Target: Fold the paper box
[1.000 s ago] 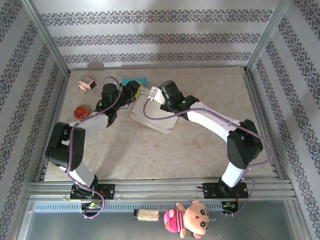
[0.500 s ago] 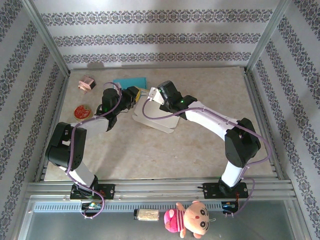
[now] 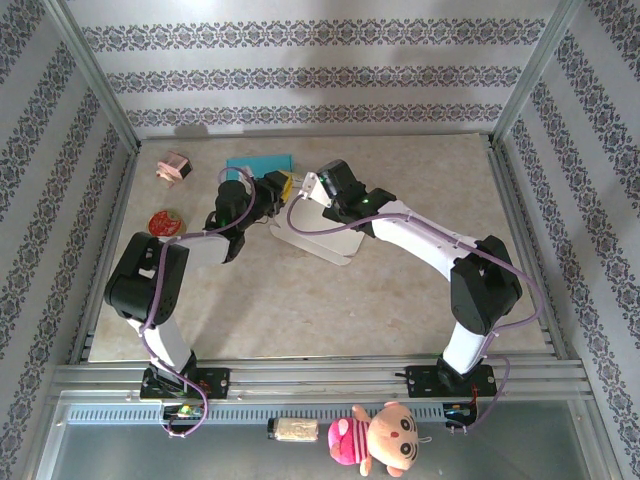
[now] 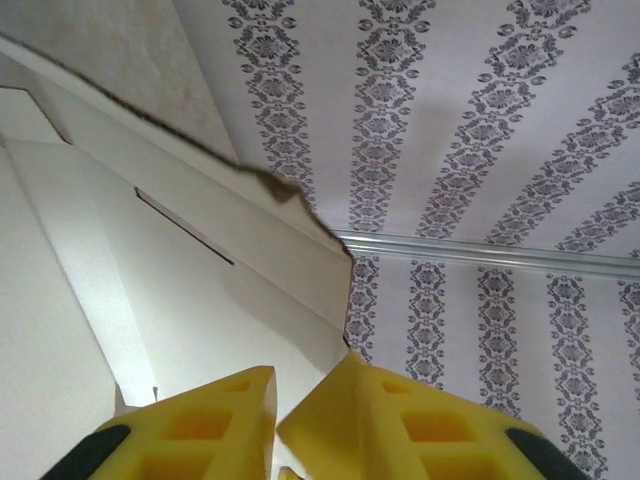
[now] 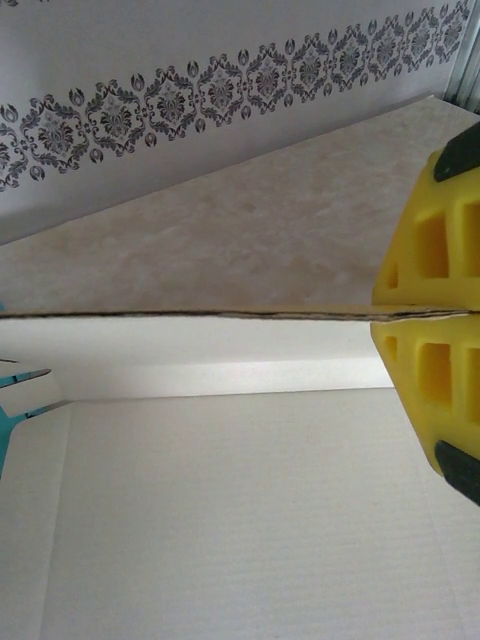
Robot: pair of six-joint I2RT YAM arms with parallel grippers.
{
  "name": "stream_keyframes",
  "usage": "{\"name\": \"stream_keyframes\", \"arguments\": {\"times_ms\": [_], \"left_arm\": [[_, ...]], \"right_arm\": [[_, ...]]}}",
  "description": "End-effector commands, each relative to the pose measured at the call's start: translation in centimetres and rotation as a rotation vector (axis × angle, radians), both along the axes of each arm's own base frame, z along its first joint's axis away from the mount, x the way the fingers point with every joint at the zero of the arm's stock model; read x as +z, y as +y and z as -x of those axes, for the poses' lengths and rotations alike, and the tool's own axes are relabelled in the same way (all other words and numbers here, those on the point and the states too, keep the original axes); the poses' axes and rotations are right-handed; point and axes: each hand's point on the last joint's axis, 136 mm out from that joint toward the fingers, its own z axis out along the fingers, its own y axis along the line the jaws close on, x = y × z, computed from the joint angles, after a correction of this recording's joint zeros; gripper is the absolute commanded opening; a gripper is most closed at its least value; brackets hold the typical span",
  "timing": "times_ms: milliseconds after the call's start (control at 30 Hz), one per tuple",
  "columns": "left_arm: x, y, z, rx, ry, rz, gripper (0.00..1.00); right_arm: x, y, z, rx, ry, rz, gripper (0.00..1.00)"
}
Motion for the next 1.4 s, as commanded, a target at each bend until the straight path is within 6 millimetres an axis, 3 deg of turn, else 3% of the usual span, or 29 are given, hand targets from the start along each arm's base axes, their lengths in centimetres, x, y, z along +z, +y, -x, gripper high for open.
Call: {"name": "stream_keyframes", "arguments": {"times_ms": [0,233,333,467,533,733,933,1133,1233,1367], "left_arm": [[3.0,-3.8,1.4,-0.137,-0.113,0.020,0.30],[3.3,-3.3,1.2,-0.119,-0.152,-0.023,0.34],[3.1,-1.1,1.4,-0.072,-0.168,-0.123,0.34],[3.1,2.5,2.8,-0.011,-0.168,-0.372,0.43],[3.4,3.1,3.9,-0.015,-0.135,-0.454,0.49],[5.1,1.4,6.0,-0.046,-0.105,-0.298,0.65],[5.5,-0.7,3.8,-0.056,-0.128,-0.176,0.67],[4.5,-1.7,1.1,-0.050,-0.121,-0.083,0.66],[4.3,-2.2,0.3,-0.059,-0.126,-0.086,0.56],[3.3,-2.1,-0.1,-0.048,-0.104,-0.100,0.35]], "right_arm": [[1.8,1.8,-1.1,0.006,-0.052,-0.091,0.01],[1.0,2.0,-0.6,0.024,-0.024,-0.087,0.01],[0.5,1.5,-0.5,0.022,-0.009,-0.080,0.01],[-0.2,1.0,-0.4,0.017,0.011,-0.077,0.01],[-0.5,0.9,-0.4,0.015,0.018,-0.075,0.01],[-0.8,1.2,-0.7,0.009,0.023,-0.083,0.01],[-0.6,1.5,-0.5,0.019,0.028,-0.101,0.01],[-0.3,1.6,0.0,0.027,0.036,-0.127,0.01],[-0.5,1.7,0.0,0.030,0.044,-0.131,0.01],[-1.0,1.9,0.2,0.038,0.065,-0.140,0.02]]}}
